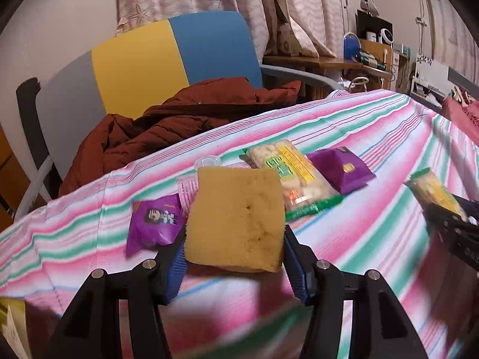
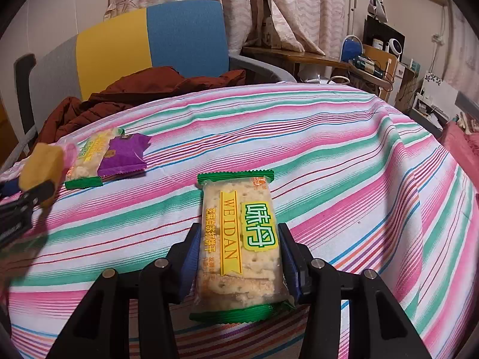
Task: Organize objects
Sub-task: 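Grasp a yellow sponge with the left gripper while the right gripper holds the cracker pack, then set the cracker pack back down on the cloth with the right gripper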
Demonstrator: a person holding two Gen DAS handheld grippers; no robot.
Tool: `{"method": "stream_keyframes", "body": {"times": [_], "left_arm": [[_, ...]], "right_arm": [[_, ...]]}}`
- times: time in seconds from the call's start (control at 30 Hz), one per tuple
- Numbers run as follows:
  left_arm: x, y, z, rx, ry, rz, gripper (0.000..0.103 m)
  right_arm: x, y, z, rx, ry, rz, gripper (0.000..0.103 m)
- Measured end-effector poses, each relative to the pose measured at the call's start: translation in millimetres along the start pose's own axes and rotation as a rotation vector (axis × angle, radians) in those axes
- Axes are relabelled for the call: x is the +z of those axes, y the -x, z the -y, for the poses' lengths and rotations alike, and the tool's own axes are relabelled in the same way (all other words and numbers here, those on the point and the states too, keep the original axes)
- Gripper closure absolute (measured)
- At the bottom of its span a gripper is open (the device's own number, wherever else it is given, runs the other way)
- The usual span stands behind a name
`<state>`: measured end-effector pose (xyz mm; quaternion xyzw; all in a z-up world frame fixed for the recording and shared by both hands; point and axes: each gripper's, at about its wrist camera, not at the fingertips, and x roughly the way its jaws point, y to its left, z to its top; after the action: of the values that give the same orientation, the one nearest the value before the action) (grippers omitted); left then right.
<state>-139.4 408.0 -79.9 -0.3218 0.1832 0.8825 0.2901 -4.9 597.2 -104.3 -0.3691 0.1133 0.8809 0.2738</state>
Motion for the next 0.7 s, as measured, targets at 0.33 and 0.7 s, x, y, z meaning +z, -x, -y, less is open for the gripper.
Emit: {"method": "stream_keyframes", "body": {"times": [0.33,0.7], "left_arm": [[-35,42,6,-0.012,0.016,0.036,0.045],[-61,88,34,-0.038,-0.083,0.125,0.045]], "right_arm": [[0,3,-8,-0.042,0.026,0.012,0.054],[-4,21,-28,-0.092,0.117,0.074,0.055]]}}
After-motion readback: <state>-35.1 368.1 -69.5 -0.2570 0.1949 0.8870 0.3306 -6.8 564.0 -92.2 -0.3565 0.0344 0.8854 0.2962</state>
